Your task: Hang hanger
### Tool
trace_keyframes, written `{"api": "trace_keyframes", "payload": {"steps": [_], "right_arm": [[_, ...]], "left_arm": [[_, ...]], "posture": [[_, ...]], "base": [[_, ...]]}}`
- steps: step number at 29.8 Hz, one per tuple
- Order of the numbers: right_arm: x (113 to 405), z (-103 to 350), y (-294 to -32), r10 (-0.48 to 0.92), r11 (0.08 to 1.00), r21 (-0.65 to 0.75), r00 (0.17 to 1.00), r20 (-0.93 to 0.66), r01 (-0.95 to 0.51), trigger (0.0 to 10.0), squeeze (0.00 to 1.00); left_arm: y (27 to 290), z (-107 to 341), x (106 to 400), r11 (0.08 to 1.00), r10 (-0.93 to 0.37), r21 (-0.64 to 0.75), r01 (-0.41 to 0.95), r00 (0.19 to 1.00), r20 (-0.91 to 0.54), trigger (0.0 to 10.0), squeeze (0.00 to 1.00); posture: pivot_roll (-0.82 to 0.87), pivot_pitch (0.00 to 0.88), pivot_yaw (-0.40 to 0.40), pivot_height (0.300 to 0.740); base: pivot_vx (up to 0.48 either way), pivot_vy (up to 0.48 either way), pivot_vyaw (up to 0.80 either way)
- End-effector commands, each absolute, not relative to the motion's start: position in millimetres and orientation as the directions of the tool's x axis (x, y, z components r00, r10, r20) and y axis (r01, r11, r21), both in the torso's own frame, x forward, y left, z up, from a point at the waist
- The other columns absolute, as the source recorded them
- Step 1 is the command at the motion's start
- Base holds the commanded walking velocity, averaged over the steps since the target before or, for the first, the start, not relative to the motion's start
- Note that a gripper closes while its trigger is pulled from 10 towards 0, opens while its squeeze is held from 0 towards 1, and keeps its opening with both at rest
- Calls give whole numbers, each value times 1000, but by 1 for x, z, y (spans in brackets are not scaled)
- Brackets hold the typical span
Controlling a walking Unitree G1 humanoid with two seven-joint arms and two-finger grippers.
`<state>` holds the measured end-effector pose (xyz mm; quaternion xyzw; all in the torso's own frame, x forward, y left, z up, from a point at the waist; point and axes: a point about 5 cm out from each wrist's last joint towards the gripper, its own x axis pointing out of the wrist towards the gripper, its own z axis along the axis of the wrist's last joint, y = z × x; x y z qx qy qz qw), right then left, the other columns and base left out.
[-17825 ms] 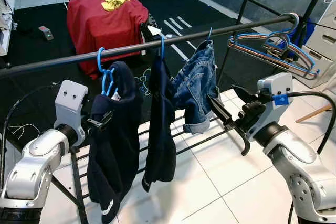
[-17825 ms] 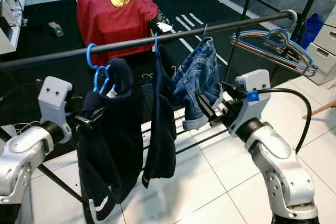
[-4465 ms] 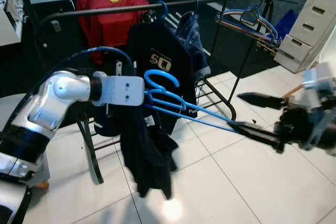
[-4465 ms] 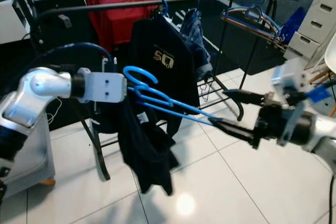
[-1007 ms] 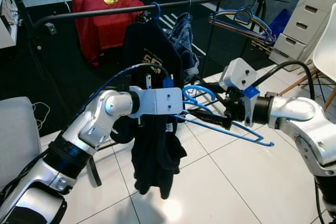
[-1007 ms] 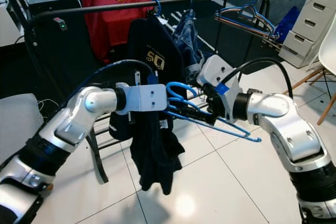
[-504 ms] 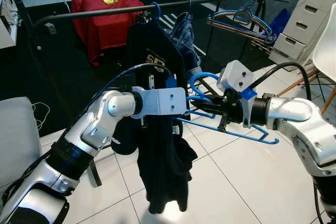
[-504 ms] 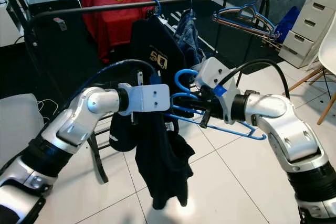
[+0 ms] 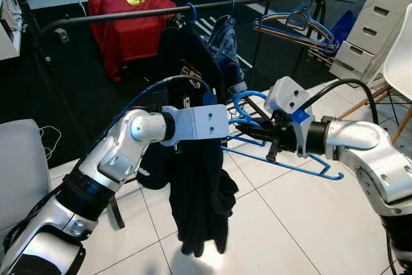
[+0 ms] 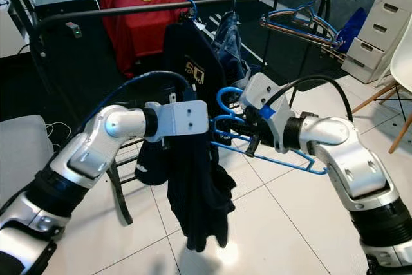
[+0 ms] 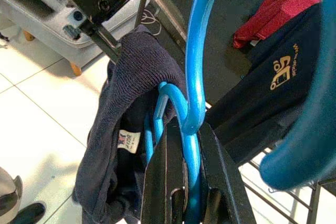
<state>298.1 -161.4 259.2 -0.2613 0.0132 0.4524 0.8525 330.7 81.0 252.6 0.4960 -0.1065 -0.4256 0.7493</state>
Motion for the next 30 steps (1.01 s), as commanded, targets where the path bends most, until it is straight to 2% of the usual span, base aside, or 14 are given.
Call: {"api": "trace_keyframes", "payload": {"steps": [1, 6, 8, 12, 14, 15, 18, 22, 23, 24, 25, 27, 30], "right_arm": [[294, 264, -161, 782, 434, -461, 578, -234, -774, 0, 0], [292, 270, -166, 784, 440, -476, 584, -211, -762, 0, 0], [291, 275, -173, 777, 469, -477, 604, -176, -743, 0, 0], [288, 279, -178, 774, 493, -476, 617, -143, -728, 0, 0], [281, 296, -188, 793, 530, -457, 609, -33, -715, 0, 0], [281, 296, -188, 793, 530, -457, 609, -33, -715, 0, 0], [268, 316, -197, 831, 538, -410, 544, 113, -736, 0, 0], [261, 322, -202, 849, 525, -377, 497, 178, -763, 0, 0], [254, 326, -207, 863, 506, -355, 455, 220, -786, 0, 0], [250, 328, -210, 870, 491, -344, 429, 244, -800, 0, 0], [244, 332, -214, 878, 468, -329, 392, 274, -820, 0, 0], [235, 335, -218, 888, 438, -319, 351, 296, -840, 0, 0], [233, 335, -220, 890, 433, -317, 345, 298, -844, 0, 0]], "left_arm": [[91, 263, 331, 158, -757, 835, 527, 608, -240, 10000, 1000], [108, 277, 333, 215, -770, 811, 544, 606, -202, 10000, 1000], [126, 293, 332, 260, -780, 803, 536, 607, -153, 10000, 1000], [143, 304, 331, 297, -782, 794, 531, 612, -117, 10000, 1000], [170, 320, 333, 440, -782, 720, 536, 623, 14, 10000, 1000], [170, 320, 333, 440, -782, 720, 536, 623, 14, 10000, 1000], [194, 327, 335, 586, -756, 608, 536, 632, 171, 10000, 1000], [204, 326, 336, 644, -735, 544, 538, 633, 244, 10000, 1000], [213, 319, 336, 671, -726, 487, 558, 629, 279, 10000, 235], [218, 315, 336, 684, -721, 452, 572, 626, 299, 10000, 235], [223, 306, 335, 676, -731, 435, 594, 616, 293, 10000, 0], [230, 297, 329, 652, -758, 395, 647, 576, 308, 10000, 0], [234, 296, 322, 618, -783, 354, 703, 508, 358, 10000, 0]], "posture": [[-42, 83, -5, 740], [-41, 86, -5, 740], [-41, 89, -4, 740], [-39, 91, -3, 740], [-39, 94, 0, 740], [-39, 94, 0, 740], [-43, 94, 0, 740], [-42, 93, -1, 740], [-47, 95, -2, 740], [-47, 95, -2, 740], [-47, 94, -3, 740], [-48, 97, -2, 740], [-48, 95, 1, 740]], "base": [[0, 0, 0], [0, 0, 0], [0, 0, 0], [0, 0, 0], [0, 0, 0], [0, 0, 0], [0, 0, 0], [0, 0, 0], [0, 0, 0], [0, 0, 0], [0, 0, 0], [0, 0, 0], [0, 0, 0]]}}
